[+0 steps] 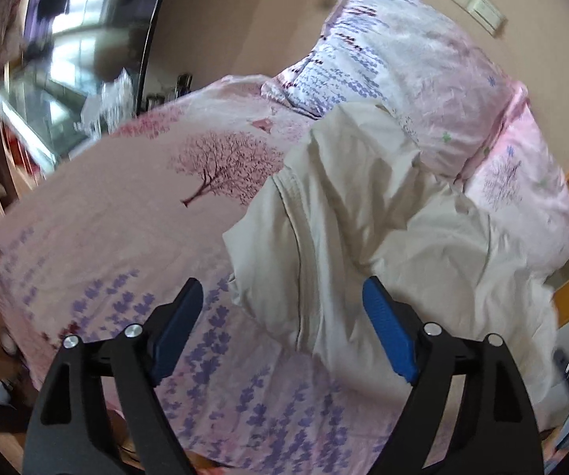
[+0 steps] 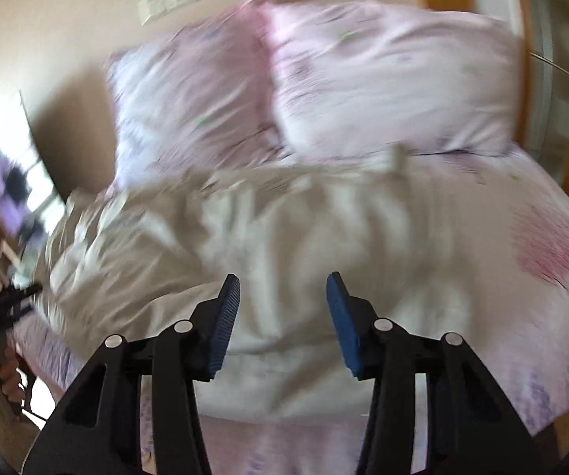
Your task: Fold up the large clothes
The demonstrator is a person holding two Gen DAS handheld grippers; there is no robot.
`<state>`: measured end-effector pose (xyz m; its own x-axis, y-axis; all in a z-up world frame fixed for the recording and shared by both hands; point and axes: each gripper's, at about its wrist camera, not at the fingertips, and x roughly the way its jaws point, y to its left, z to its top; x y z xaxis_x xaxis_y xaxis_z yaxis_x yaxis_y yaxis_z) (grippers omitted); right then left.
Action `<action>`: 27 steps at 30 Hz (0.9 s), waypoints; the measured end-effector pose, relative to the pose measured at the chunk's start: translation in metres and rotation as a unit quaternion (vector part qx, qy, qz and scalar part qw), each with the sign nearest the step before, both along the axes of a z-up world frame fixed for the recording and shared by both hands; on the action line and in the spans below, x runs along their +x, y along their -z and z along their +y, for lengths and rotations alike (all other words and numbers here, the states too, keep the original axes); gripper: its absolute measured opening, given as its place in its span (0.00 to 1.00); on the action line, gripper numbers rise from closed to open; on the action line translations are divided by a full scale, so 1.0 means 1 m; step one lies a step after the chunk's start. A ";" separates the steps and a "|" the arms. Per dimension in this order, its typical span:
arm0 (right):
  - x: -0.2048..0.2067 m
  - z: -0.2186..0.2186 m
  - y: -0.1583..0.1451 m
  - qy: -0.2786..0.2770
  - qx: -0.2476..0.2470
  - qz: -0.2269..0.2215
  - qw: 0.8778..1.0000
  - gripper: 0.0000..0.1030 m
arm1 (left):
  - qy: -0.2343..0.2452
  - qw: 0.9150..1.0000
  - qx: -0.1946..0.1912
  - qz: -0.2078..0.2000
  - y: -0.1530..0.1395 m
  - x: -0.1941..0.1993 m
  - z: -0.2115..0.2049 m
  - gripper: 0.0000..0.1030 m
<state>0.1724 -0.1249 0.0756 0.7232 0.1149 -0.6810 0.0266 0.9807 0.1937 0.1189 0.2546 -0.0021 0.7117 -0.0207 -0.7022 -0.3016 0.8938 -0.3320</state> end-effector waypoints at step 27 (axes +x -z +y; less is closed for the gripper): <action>0.075 0.098 0.017 -0.102 -0.045 0.043 0.993 0.35 | 0.041 0.997 -0.065 -0.003 0.024 -0.005 0.001 0.98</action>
<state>0.2474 -0.0270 0.0583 0.6299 0.1882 -0.7535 -0.1608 0.9808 0.1105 0.1138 0.2558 -0.0265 0.7087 -0.1699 -0.6848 -0.2268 0.8642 -0.4491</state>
